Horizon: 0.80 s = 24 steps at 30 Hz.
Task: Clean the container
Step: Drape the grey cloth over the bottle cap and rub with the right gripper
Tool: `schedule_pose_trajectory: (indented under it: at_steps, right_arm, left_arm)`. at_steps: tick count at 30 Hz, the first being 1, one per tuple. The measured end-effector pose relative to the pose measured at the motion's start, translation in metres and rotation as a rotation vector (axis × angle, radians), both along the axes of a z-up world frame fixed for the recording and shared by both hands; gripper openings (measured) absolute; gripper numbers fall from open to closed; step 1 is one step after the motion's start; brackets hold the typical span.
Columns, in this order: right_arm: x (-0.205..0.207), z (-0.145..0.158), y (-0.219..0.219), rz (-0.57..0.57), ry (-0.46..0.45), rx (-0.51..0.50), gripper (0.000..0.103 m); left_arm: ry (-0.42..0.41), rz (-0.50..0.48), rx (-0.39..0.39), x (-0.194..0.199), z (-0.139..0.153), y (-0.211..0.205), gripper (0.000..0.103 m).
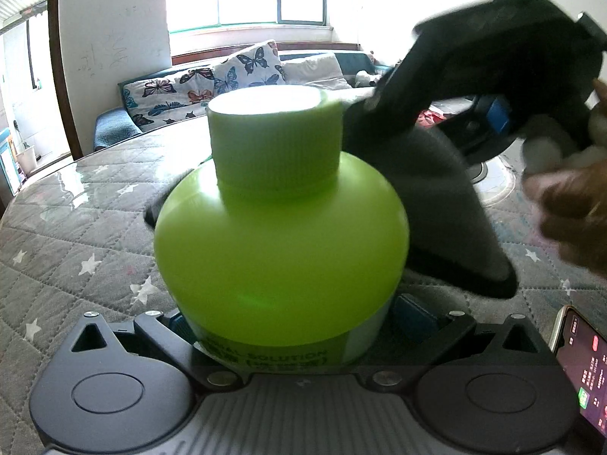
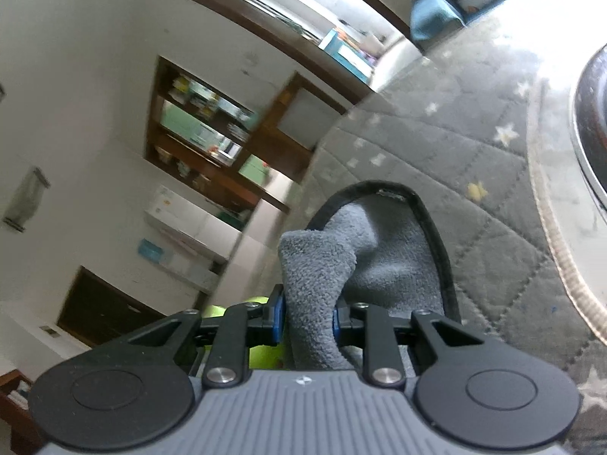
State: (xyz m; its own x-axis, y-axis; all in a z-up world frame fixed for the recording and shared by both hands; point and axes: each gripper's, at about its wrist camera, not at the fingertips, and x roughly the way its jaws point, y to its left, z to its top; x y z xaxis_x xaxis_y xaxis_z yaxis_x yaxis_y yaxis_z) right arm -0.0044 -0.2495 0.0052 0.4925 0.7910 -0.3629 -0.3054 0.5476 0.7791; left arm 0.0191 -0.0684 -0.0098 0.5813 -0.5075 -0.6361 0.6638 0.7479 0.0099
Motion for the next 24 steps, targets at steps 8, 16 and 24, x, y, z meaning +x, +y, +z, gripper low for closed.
schedule_pose_trajectory:
  at_steps: [8, 16, 24]
  right_arm:
    - [-0.016, 0.03, 0.017, 0.071, -0.158, -0.079, 0.024]
    - [-0.033, 0.059, 0.034, 0.141, -0.317, -0.159, 0.044]
    - [-0.048, 0.078, 0.06, 0.177, -0.427, -0.35, 0.045]
  left_arm:
    - [0.0, 0.0, 0.0, -0.001, -0.001, 0.0, 0.103]
    - [0.0, 0.0, 0.0, -0.002, -0.001, 0.0, 0.103]
    - [0.0, 0.0, 0.0, -0.004, -0.001, 0.001, 0.103]
